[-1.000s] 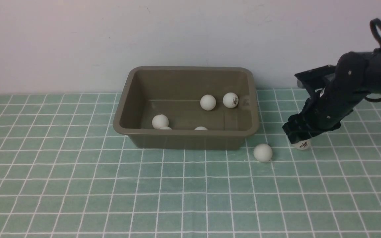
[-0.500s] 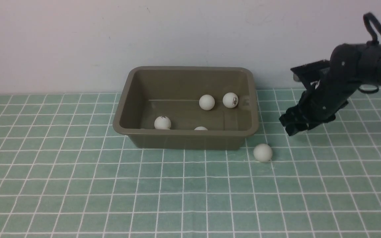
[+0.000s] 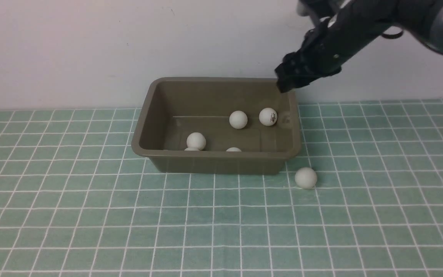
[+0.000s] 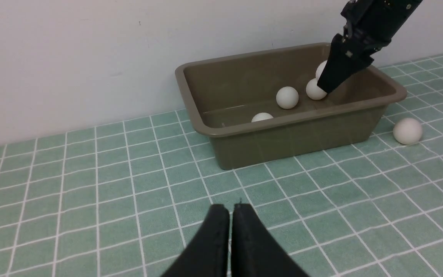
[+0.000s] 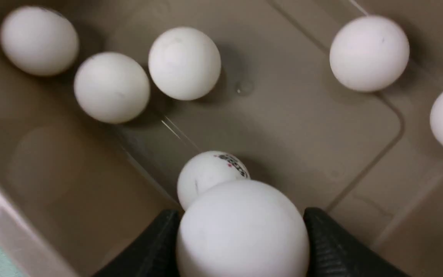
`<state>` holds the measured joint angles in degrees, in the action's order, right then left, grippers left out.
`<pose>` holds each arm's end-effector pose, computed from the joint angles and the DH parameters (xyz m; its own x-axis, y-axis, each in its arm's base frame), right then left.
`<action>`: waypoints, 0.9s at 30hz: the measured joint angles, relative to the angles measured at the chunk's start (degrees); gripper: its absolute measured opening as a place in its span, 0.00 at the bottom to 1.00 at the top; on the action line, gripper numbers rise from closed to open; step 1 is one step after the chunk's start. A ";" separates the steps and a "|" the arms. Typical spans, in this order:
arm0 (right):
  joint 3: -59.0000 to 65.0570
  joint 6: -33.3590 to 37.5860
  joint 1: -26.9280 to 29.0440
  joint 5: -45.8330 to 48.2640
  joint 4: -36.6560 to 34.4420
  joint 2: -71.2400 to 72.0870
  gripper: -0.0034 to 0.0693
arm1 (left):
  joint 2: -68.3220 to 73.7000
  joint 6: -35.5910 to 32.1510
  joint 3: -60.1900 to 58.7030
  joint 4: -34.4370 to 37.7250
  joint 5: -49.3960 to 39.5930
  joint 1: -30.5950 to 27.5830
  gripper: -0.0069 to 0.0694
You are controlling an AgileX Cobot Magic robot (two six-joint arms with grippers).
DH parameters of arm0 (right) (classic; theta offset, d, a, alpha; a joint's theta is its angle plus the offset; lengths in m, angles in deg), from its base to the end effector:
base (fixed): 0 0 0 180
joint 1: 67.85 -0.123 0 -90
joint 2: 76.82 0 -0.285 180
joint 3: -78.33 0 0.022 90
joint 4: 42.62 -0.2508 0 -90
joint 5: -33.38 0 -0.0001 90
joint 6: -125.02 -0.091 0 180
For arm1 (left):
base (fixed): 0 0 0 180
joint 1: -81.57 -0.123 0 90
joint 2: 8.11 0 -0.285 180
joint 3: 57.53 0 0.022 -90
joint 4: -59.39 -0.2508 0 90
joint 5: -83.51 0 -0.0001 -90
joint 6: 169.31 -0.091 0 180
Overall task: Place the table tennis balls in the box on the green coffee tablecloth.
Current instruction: 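Release the ping pong ball into the bin and lift the gripper away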
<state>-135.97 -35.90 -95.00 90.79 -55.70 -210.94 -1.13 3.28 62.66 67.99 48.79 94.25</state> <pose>0.4234 0.2367 0.2245 -0.6919 -0.5832 -0.4257 -0.6733 0.7340 0.0887 0.0255 -0.0137 0.2590 -0.1879 0.0481 -0.9810 0.3013 0.9535 -0.0110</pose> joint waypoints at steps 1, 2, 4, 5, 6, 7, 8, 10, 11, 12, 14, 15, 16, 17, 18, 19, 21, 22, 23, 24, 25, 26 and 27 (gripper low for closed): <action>0.00 0.00 0.00 0.00 0.06 -0.35 0.56 | 0.00 0.00 0.00 0.00 0.00 0.00 0.09; 0.00 0.00 0.00 0.18 0.19 -0.58 0.58 | 0.00 0.00 0.00 0.00 0.00 0.00 0.09; -0.25 0.00 0.00 1.17 0.21 -0.64 0.61 | 0.00 0.00 0.00 0.00 0.00 0.00 0.09; -0.66 0.00 0.00 1.91 0.43 -0.64 0.62 | 0.00 0.00 0.00 0.00 0.00 0.00 0.09; -1.60 0.00 0.00 3.36 0.87 -0.64 0.62 | 0.00 0.00 0.00 0.00 0.00 0.00 0.09; -3.41 0.00 0.00 5.73 1.62 -0.64 0.63 | 0.00 0.00 0.00 0.00 0.00 0.00 0.09; -4.45 0.00 0.00 7.65 2.23 -0.59 0.63 | 0.00 0.00 0.00 0.00 0.00 0.00 0.09; -7.22 -0.28 0.00 11.19 3.58 -0.31 0.63 | 0.00 0.00 0.00 0.00 -0.04 0.00 0.09; -8.82 -0.90 0.00 12.74 4.49 -0.15 0.63 | 0.00 0.00 0.00 0.00 -0.04 0.00 0.09; -10.08 -1.51 0.00 13.13 5.77 0.31 0.63 | 0.00 0.00 0.00 0.00 -0.04 0.00 0.09; -10.80 -2.39 0.00 13.55 8.56 2.07 0.63 | 0.00 0.00 0.00 0.00 -0.04 0.00 0.09; -10.62 -3.06 0.00 13.75 10.62 3.67 0.63 | 0.00 0.00 0.00 0.07 -0.04 0.00 0.09; -9.92 -3.48 0.13 13.91 11.72 5.42 0.63 | 0.00 0.00 0.00 0.06 -0.04 0.00 0.09; -9.23 -3.73 0.21 14.00 12.64 6.74 0.63 | 0.00 0.00 0.00 0.06 -0.04 0.00 0.09; -7.88 -3.93 0.67 14.01 13.08 8.87 0.63 | 0.00 0.00 0.00 0.06 -0.22 0.00 0.09; -6.15 -4.09 1.32 14.06 13.41 11.24 0.63 | 0.00 0.00 0.00 0.06 -0.42 0.00 0.09; -3.00 -4.14 2.86 14.05 13.41 14.95 0.63 | 0.00 0.00 0.00 0.12 -0.92 0.00 0.09; -1.42 -4.09 3.77 14.05 13.41 16.70 0.63 | 0.00 0.00 0.00 0.12 -0.97 0.00 0.09; 0.74 -3.95 5.01 14.05 13.41 18.86 0.63 | 0.00 0.00 0.00 0.12 -0.97 0.00 0.09; 3.63 -3.37 6.66 14.05 13.08 21.58 0.63 | 0.00 0.00 0.00 0.12 -0.97 0.00 0.09; 5.76 -2.99 7.85 14.05 13.08 23.42 0.63 | 0.00 0.00 0.00 0.12 -0.97 0.00 0.09; 8.66 -2.44 9.38 13.91 12.34 25.82 0.63 | 0.00 0.00 0.00 0.16 -0.97 0.00 0.09; 9.91 -2.14 9.98 13.67 11.93 26.79 0.63 | 0.00 0.00 0.00 0.16 -0.97 0.00 0.09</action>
<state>-126.07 -38.04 -85.01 104.46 -43.77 -184.15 -1.13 3.28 62.66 68.15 47.82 94.25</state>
